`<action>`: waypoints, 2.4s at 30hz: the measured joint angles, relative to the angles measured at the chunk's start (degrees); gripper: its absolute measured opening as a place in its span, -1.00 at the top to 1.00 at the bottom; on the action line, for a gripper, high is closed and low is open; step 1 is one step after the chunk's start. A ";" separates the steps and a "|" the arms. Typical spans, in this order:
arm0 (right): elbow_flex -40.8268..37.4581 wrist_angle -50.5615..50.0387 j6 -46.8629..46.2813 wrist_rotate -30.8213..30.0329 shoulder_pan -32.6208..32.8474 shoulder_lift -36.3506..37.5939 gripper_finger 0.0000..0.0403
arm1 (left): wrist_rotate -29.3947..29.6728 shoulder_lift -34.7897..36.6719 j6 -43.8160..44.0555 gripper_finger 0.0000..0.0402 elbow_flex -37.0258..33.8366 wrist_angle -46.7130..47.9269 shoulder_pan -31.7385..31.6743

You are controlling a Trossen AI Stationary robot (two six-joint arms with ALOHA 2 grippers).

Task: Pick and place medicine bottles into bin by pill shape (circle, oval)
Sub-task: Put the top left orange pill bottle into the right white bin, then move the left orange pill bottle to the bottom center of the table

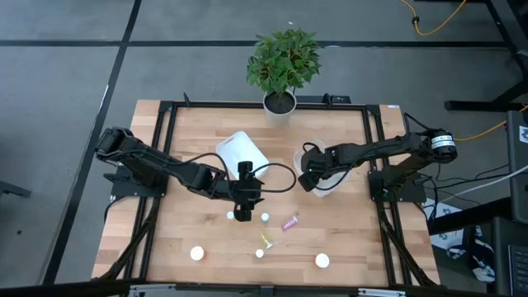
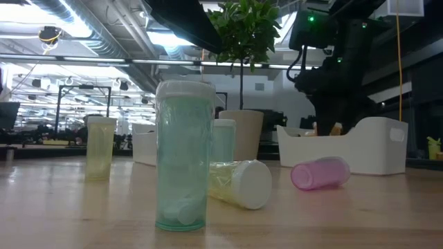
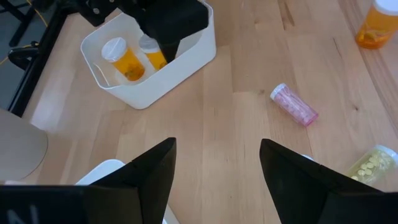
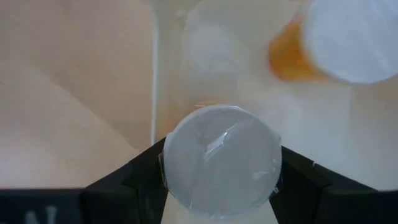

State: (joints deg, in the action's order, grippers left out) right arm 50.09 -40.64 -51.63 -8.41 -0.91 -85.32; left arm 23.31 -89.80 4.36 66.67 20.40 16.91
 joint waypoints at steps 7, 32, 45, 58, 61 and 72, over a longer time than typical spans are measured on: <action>0.00 -0.38 -3.62 -1.96 0.00 0.00 -0.18 | -0.01 0.00 0.00 -0.12 0.00 0.00 0.00; 17.40 -19.55 -4.66 0.04 0.37 0.00 -0.64 | -0.02 0.00 -0.02 -0.12 0.00 0.00 0.00; 29.23 -24.49 1.95 -16.41 15.41 0.02 -0.64 | 0.00 0.00 -0.02 -0.12 0.00 0.00 0.01; 29.90 -25.62 -3.60 -12.43 32.42 0.00 -0.64 | -0.01 0.00 -0.01 -0.12 0.00 0.00 0.01; 29.90 -24.25 -3.55 -12.43 33.83 -0.11 -0.64 | -0.02 0.00 -0.01 -0.12 0.00 0.00 0.00; 29.88 -21.75 -1.81 -12.10 34.95 -0.13 -0.64 | 0.00 0.00 -0.02 -0.12 0.00 -0.02 0.01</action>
State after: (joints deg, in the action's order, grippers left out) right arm 79.96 -62.39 -53.44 -20.51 34.04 -85.45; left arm 23.31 -89.80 4.34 66.67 20.38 16.92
